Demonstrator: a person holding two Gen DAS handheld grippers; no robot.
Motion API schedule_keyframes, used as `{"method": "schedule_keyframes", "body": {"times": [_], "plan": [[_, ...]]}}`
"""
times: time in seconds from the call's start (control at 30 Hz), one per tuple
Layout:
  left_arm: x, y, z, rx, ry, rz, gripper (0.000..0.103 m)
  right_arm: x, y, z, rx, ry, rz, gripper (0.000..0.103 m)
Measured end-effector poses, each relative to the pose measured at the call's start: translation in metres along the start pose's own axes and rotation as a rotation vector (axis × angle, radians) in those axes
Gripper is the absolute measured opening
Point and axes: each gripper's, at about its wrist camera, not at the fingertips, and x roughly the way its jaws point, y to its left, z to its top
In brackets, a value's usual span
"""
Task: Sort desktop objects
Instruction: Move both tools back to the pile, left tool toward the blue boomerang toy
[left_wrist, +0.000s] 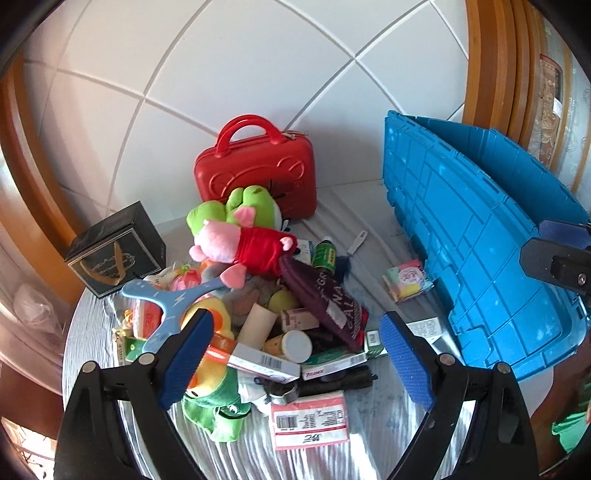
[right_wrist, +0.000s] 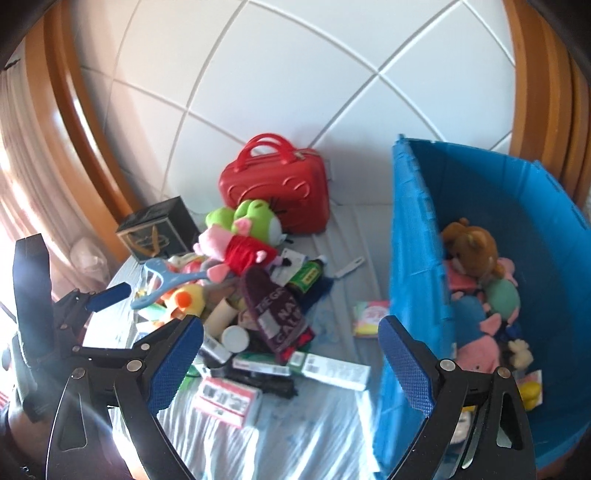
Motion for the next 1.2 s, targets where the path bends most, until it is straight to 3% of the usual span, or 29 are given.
{"method": "schedule_keyframes", "body": {"times": [0.2, 0.43, 0.7, 0.8, 0.87, 0.97, 1.2], "plan": [[0.009, 0.059, -0.018, -0.054, 0.043, 0.051, 0.092, 0.030, 0.043, -0.011, -0.021, 0.050, 0.025, 0.097], [0.039, 0.130, -0.007, -0.108, 0.107, 0.091, 0.092, 0.055, 0.079, -0.023, -0.021, 0.086, 0.036, 0.097], [0.108, 0.171, 0.006, -0.125, 0.250, 0.048, 0.091, 0.070, 0.082, -0.042, 0.030, 0.117, 0.012, 0.097], [0.136, 0.168, 0.003, -0.091, 0.322, 0.021, 0.075, 0.074, 0.074, -0.049, 0.065, 0.128, -0.006, 0.097], [0.149, 0.164, 0.000, -0.066, 0.359, 0.019, 0.058, 0.076, 0.068, -0.053, 0.087, 0.134, -0.019, 0.097], [0.164, 0.160, -0.010, -0.045, 0.409, 0.009, 0.048, 0.079, 0.061, -0.056, 0.115, 0.146, -0.031, 0.097], [0.182, 0.167, -0.023, -0.049, 0.450, -0.008, 0.048, 0.090, 0.066, -0.057, 0.116, 0.158, -0.025, 0.097]]}}
